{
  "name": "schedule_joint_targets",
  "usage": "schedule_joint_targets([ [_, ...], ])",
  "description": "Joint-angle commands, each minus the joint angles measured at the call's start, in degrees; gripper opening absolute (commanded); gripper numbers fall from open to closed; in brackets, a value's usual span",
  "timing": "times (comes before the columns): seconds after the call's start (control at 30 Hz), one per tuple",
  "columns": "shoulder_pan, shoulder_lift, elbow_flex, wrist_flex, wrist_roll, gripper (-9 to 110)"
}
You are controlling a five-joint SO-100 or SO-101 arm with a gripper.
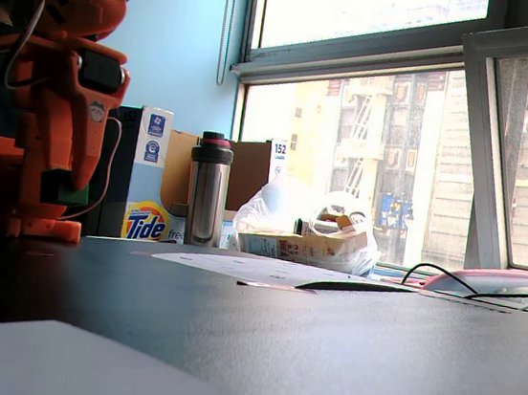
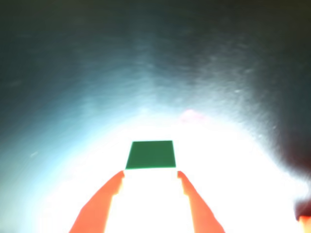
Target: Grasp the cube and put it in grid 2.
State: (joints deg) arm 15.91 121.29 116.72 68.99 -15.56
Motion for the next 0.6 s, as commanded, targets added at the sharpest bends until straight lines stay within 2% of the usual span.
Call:
schedule_joint_targets([
  [0.0,-3.2,-0.8,-9.1,4.0,1.1,0],
  [0.57,-26.9,-11.4,-26.5,6.2,8.0,0],
])
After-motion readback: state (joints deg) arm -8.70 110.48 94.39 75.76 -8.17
